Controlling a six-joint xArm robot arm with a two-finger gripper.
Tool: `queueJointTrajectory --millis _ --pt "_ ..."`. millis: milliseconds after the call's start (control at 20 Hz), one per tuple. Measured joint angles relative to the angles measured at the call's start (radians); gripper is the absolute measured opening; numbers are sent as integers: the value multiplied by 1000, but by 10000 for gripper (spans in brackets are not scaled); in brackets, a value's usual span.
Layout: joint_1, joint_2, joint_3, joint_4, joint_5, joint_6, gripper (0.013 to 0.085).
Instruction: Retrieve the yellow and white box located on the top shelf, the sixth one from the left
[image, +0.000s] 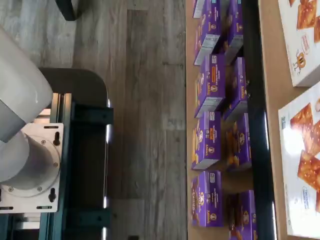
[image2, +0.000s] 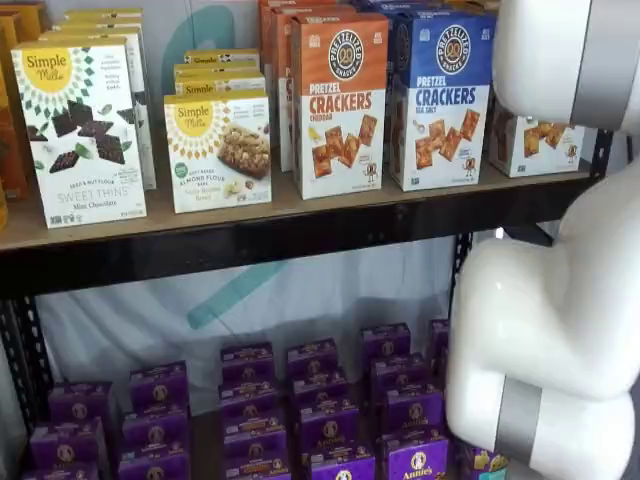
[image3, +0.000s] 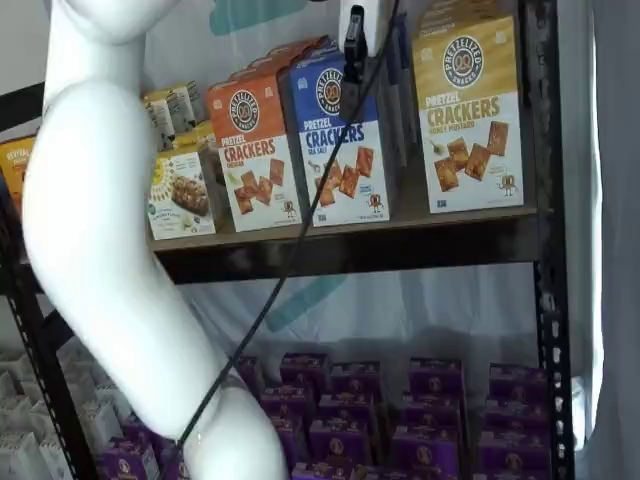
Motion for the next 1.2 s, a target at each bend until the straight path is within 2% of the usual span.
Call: queueJointTrajectory --millis 50,100,150,300,500,650,900,1100,1200 --pt "10 -5 6 -16 -7 0 850" --pt "38 -25 32 -57 -30 4 850" --pt "55 -41 56 -76 -47 8 850" --pt "73 -83 121 -82 -86 19 850" --pt "51 -126 183 -24 -146 18 850" --pt "18 -138 198 30 -176 8 850" --pt "-54 -131 186 138 -207 -13 850" --pt "-83 -104 153 172 -232 -29 850" --pt "-104 -101 159 216 -270 -38 850"
